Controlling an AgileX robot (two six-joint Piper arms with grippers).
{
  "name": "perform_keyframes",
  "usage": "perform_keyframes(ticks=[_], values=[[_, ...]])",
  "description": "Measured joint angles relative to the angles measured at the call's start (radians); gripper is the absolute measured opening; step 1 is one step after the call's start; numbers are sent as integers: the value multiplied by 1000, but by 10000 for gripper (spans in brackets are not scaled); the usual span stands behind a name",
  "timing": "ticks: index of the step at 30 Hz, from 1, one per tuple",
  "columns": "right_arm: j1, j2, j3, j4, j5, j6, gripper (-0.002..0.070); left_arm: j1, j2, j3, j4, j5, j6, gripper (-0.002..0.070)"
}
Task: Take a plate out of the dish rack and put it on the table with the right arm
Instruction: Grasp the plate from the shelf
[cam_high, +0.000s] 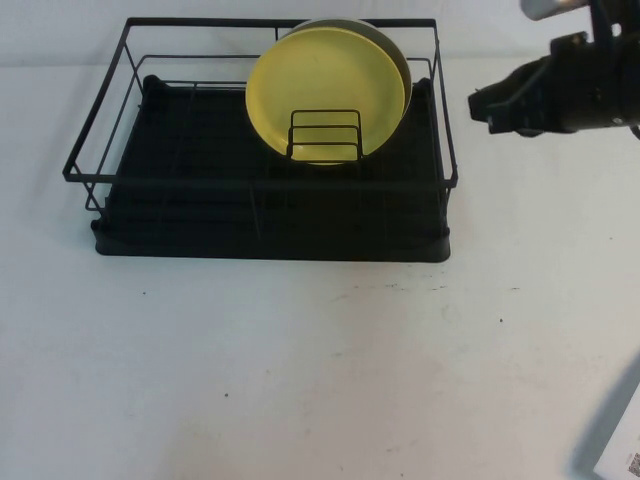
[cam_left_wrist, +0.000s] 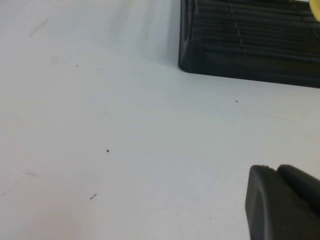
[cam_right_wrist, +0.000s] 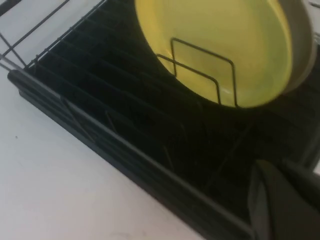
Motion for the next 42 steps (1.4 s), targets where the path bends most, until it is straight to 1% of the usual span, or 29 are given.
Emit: perform_keyframes(ticks=[7, 11, 14, 19, 22, 29, 42], values=[[48, 151, -199, -24, 0, -139, -17, 0, 0, 0, 0, 0, 0, -4], [65, 221, -294, -24, 0, -239, 18, 0, 0, 0, 0, 0, 0, -4], [73, 275, -366, -24, 0, -278, 82, 0, 0, 0, 0, 0, 0, -4], [75, 373, -463, -26, 0, -292, 222, 0, 0, 0, 0, 0, 0, -4], [75, 427, -509, -27, 5, -294, 267, 0, 0, 0, 0, 0, 0, -4], [75, 468, -540, -33, 42, -294, 283, 0, 0, 0, 0, 0, 0, -4], [75, 468, -545, -39, 103, -294, 284, 0, 0, 0, 0, 0, 0, -4]])
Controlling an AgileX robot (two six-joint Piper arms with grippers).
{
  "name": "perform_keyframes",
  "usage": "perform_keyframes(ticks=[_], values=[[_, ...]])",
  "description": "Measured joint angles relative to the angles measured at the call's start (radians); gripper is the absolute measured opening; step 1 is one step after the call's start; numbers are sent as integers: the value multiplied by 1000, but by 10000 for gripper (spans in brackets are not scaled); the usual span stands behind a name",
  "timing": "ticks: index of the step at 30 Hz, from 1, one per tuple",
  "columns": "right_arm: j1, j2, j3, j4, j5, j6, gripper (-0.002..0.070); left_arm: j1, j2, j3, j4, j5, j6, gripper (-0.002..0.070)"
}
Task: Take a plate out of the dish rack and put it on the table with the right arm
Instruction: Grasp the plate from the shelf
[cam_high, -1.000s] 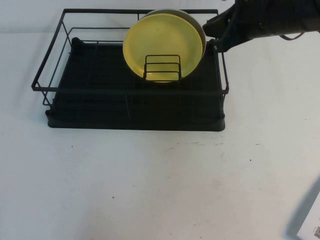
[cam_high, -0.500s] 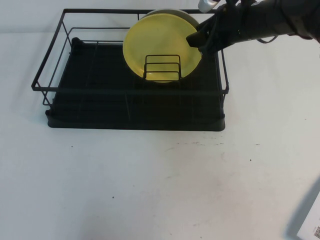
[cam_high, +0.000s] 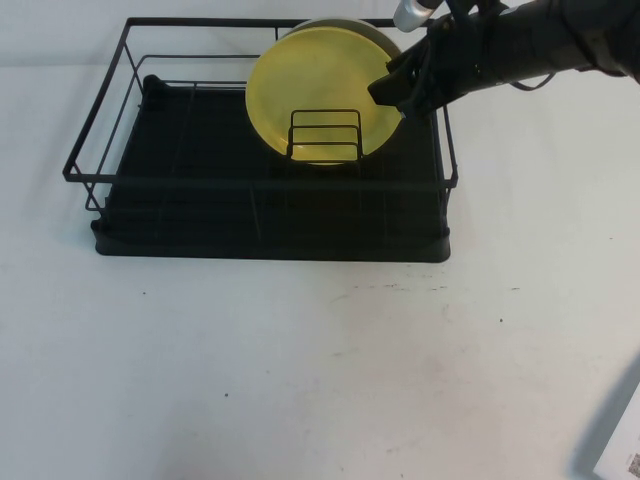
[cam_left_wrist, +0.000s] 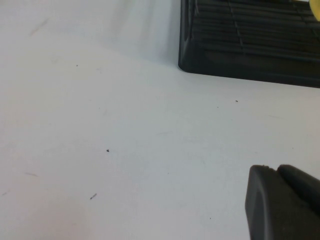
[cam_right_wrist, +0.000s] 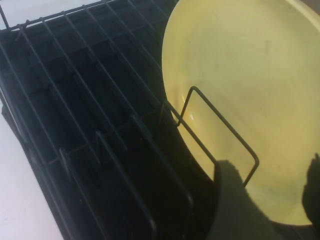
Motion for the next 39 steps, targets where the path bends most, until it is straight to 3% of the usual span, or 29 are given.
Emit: perform_keyframes(ticks=[11, 39], values=[[0, 0, -1, 0, -6, 0, 284, 0, 0, 0, 0, 0, 0, -4], [25, 49, -1, 51, -243, -119, 284, 0, 0, 0, 0, 0, 0, -4]])
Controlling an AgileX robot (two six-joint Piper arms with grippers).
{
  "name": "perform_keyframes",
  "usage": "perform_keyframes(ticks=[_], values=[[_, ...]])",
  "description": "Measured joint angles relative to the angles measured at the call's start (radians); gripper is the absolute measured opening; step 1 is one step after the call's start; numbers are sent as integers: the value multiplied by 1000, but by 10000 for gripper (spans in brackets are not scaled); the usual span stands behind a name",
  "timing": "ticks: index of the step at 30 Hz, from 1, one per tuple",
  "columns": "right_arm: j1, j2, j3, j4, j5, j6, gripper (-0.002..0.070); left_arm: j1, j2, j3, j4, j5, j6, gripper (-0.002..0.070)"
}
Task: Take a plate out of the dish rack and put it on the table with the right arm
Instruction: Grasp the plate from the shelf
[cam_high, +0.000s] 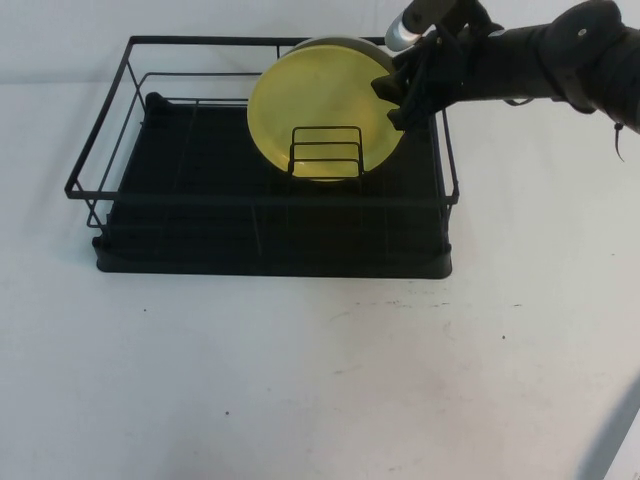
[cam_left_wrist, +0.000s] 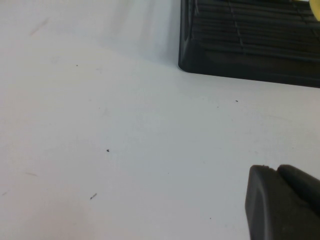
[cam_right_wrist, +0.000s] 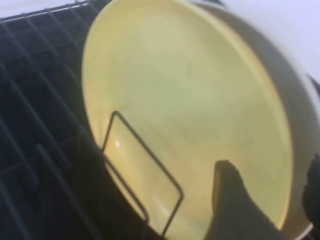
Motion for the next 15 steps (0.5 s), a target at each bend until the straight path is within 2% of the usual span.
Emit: perform_keyframes(ticks=[15], values=[[5, 50, -11, 69, -51, -52, 283, 0, 0, 0, 0, 0, 0, -4]])
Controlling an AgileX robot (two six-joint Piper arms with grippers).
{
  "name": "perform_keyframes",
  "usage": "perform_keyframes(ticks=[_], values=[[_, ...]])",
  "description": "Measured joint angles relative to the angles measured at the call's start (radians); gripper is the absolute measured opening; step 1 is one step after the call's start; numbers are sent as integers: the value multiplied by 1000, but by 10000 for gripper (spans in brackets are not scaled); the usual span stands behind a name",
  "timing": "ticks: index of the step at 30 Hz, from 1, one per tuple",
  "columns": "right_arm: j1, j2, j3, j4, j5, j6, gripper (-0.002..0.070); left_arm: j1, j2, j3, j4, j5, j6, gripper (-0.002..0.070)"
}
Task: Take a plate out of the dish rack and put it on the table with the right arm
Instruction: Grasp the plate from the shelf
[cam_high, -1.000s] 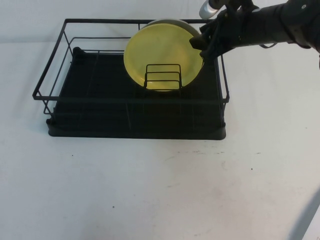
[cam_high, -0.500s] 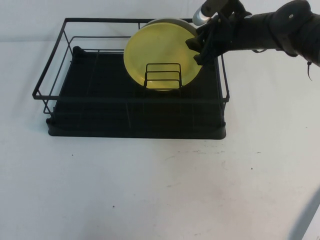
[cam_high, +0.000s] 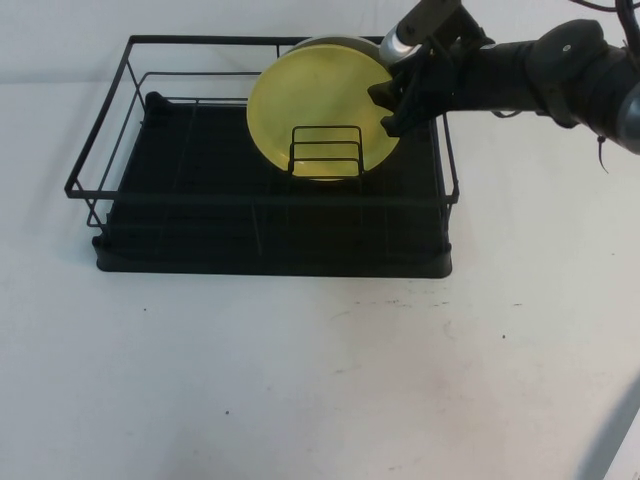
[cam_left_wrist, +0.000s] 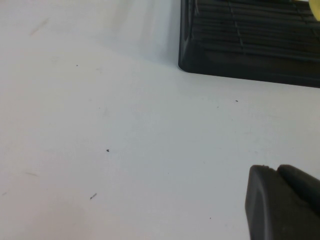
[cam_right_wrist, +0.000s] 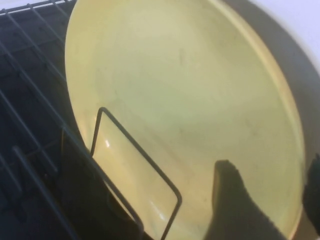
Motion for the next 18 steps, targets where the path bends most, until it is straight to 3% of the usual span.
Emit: perform_keyframes(ticks=[18], values=[[0, 53, -39, 25, -52, -15, 283, 0, 0, 0, 0, 0, 0, -4]])
